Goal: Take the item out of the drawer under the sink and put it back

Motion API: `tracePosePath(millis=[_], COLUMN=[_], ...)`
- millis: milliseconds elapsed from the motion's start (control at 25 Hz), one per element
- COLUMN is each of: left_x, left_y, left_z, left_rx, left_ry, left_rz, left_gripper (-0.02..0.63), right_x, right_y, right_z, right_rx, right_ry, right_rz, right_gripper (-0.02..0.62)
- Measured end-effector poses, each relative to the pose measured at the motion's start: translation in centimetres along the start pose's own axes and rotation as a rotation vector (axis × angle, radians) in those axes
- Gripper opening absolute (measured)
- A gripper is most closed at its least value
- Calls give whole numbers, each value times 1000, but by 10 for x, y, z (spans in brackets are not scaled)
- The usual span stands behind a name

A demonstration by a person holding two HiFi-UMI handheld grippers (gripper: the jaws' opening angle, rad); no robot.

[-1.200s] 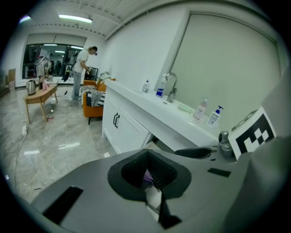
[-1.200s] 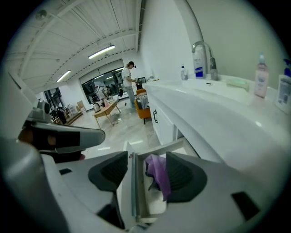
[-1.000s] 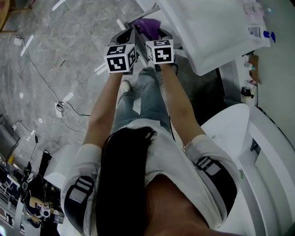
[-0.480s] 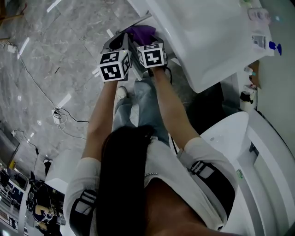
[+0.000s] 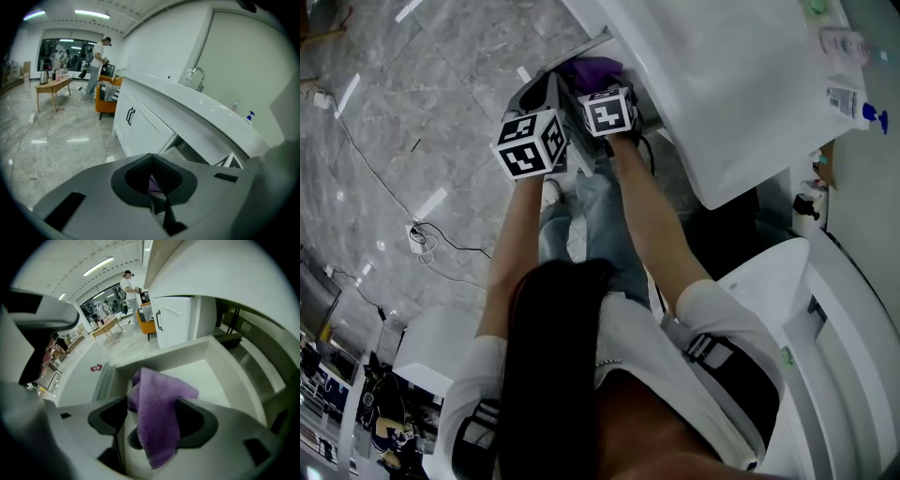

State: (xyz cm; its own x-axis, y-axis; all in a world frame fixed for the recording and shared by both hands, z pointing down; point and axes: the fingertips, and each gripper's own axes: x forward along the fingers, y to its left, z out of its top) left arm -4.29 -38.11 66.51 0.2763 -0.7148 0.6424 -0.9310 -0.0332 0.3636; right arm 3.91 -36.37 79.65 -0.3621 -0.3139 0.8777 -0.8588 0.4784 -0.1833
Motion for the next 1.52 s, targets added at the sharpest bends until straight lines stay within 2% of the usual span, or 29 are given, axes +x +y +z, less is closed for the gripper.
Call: tracePosePath(millis=[120, 240, 320, 400, 480, 520, 600, 680, 920, 1040, 1200, 1400, 1520], left_x=[1, 2, 1, 0, 1, 1, 2, 2, -2, -4, -5, -10, -18], left_y=[0, 0, 2, 4, 5, 5, 5, 4, 8, 9, 10, -3, -15], left_z=[3, 6, 6, 7, 7, 7, 6, 4, -4, -7, -5, -12, -14], left_rx=[-30, -11, -44, -73, -65, -57, -46, -45, -37, -30, -30, -102, -43], left_ry=[-20, -26, -31, -40, -39, -37, -34, -29, -5, 10, 9, 3, 18], left_rz=[-12, -17, -22, -26, -24, -22, -17, -16, -10, -6, 1, -9, -40], left_gripper=[3, 3, 3, 3, 2, 3, 2, 3, 3, 3, 3, 2, 3], right_x=[9, 15, 16, 20, 22, 22, 22, 20, 17, 14, 1, -28, -47], right_y=[-2, -2, -5, -8, -11, -13, -20, -26, -25, -24, -24, -20, -13], right_z=[-4, -4, -3, -3, -4, -5, -6, -8, -6, -6, 3, -2, 2], right_rx=[-46, -21, 10, -5, -37, -53, -79, -83, -56, -55, 8, 53, 100], right_ry=[42, 62, 58, 60, 61, 62, 68, 73, 64, 49, -10, -59, -109], right_rz=[-24, -27, -36, -62, -98, -122, -169, -187, -174, -164, -151, -145, -148], right_gripper=[311, 311, 311, 310, 307, 291, 201, 161, 96, 86, 81, 81, 81])
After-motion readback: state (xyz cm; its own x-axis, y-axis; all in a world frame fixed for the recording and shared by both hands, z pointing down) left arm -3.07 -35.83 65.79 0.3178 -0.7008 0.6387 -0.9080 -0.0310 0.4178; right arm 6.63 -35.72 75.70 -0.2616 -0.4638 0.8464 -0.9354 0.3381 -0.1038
